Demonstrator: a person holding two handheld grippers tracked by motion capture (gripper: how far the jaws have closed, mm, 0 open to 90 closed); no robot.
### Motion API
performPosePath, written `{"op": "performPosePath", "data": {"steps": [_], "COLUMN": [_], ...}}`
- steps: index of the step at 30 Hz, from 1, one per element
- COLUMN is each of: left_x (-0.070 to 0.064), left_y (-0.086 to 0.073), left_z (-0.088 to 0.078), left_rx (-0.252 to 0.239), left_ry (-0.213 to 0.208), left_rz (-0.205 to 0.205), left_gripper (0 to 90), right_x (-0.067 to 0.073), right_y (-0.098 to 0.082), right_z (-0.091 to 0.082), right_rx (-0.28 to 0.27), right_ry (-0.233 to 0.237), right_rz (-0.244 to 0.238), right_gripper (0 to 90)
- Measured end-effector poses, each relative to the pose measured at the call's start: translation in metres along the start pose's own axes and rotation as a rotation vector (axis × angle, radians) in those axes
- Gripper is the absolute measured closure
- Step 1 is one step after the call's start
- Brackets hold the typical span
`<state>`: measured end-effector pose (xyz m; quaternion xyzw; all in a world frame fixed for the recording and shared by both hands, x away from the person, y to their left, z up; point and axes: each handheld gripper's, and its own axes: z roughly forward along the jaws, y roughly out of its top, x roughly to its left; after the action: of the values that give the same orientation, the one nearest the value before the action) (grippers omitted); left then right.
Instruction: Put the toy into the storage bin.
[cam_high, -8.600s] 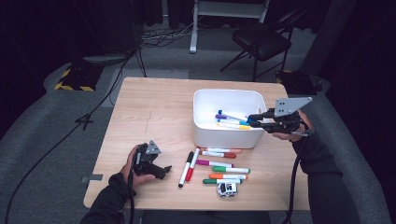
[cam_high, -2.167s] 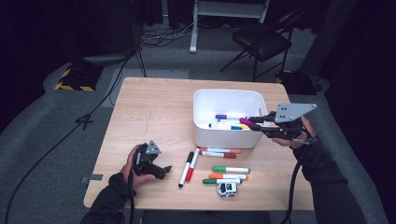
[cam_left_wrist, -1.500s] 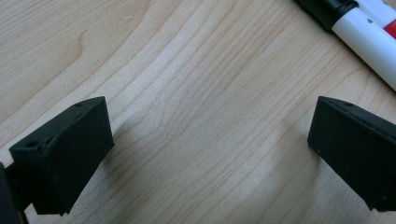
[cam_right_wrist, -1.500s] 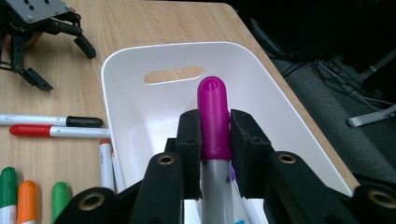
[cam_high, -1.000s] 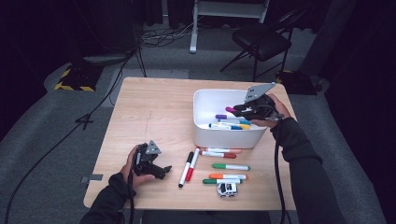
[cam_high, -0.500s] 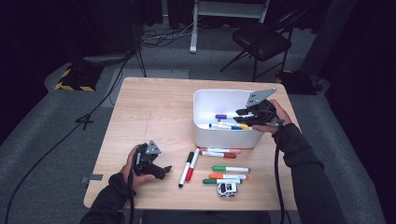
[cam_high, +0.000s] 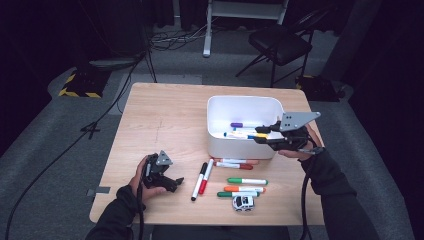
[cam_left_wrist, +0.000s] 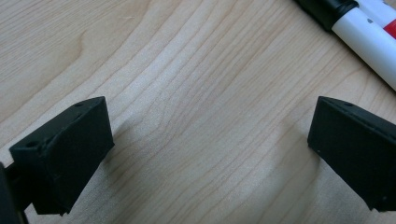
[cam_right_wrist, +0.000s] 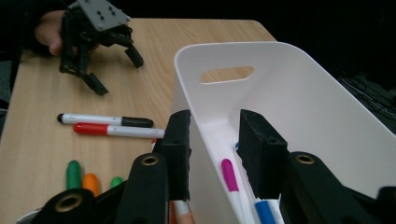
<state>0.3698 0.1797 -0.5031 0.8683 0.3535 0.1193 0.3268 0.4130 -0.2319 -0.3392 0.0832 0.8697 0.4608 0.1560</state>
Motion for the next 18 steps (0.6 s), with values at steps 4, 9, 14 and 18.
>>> {"op": "performPosePath", "data": {"steps": [4, 9, 14, 18], "left_x": [0.000, 0.000, 0.000, 0.000], "left_y": [0.000, 0.000, 0.000, 0.000], "left_z": [0.000, 0.000, 0.000, 0.000], "left_rx": [0.000, 0.000, 0.000, 0.000], "left_ry": [0.000, 0.000, 0.000, 0.000], "left_rz": [0.000, 0.000, -0.001, 0.000], "left_gripper": [0.2, 0.2, 0.2, 0.2], "right_x": [0.015, 0.030, 0.038, 0.043], "right_y": [-0.008, -0.025, -0.044, -0.057], "right_z": [0.001, 0.010, 0.028, 0.044], "right_rx": [-0.026, -0.005, 0.050, 0.091], "right_ry": [0.039, 0.081, 0.105, 0.122], "right_rz": [-0.025, -0.039, -0.036, -0.039], "right_gripper": [65.4, 67.2, 67.6, 67.7]}}
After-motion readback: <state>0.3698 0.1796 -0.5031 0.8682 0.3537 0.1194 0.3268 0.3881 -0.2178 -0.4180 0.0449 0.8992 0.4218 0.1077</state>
